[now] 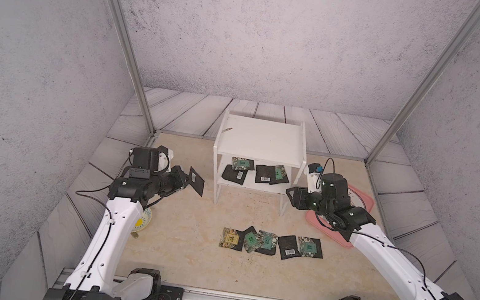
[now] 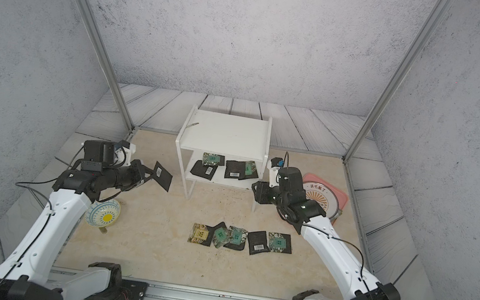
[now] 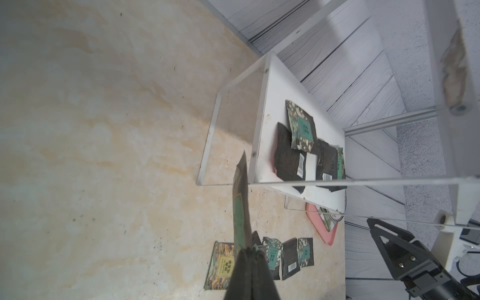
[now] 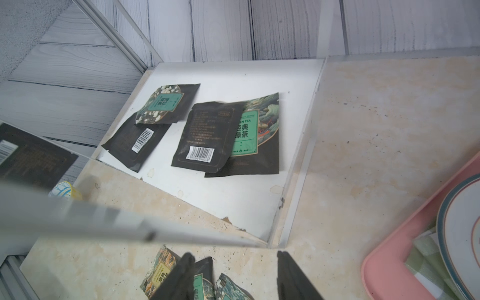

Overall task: Remove the tea bags from the shelf
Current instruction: Place the tea bag at the center of the board.

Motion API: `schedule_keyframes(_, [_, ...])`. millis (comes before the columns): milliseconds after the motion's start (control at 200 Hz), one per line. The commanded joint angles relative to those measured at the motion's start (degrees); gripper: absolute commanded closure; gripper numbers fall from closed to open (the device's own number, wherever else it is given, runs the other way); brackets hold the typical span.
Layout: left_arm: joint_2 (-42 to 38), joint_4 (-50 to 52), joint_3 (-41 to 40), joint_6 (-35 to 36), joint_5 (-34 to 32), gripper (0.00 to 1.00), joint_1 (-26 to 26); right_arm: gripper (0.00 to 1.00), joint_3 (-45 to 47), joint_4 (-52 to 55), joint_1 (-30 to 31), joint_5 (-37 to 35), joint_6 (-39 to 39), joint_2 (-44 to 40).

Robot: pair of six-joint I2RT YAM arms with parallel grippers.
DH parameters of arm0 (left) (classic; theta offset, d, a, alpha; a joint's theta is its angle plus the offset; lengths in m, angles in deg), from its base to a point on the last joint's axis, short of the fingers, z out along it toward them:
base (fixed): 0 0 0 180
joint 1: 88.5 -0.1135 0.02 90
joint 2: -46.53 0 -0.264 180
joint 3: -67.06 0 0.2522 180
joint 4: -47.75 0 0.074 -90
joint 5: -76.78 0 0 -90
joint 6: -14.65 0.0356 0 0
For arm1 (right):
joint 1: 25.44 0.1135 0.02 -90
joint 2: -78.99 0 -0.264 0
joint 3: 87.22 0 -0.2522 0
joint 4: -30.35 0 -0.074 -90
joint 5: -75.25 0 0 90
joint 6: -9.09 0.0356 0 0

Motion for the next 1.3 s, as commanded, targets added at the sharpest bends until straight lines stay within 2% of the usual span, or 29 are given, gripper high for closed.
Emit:
schedule_keyframes(0, [-2.96,4.58,-1.14,0.09,0.15,1.0,-0.24,0.46,-0.2,1.99,0.26,-1.19,-0.37,-2.86])
schedule_keyframes(95, [-3.55,7.08,-2.54,-0.75,2.44,1.0,0.76,0.45,0.5,2.02,0.26,-1.14,-0.01,-4.05])
schedule_keyframes(215, [-5.99,3.14,-8.97,-5.19,3.84,1.0,3.81,0.45,1.3,2.52,0.27,-1.43,0.34,-5.5])
schedule_keyframes(395, [-8.0,-2.32,-15.17,-9.89,1.59,1.0,10.69,0.44,2.61,3.57,0.25,-2.75,0.23,-8.08])
schedule_keyframes(615, [-5.18,-10.94,-20.24,-15.16,-0.52,1.0,17.89,0.44,5.23,4.14,0.26,-3.11,1.6,-10.34])
schedule_keyframes(1071, [1.91,-24.69,-27.16,-18.86,1.3,1.0,21.27,0.44,8.42,3.53,0.24,-3.66,2.16,-12.13])
schedule_keyframes(1291, [3.86,-24.73,-28.13,-17.87,0.03,1.0,22.24,0.44,9.05,3.6,0.26,-3.38,2.58,-11.95])
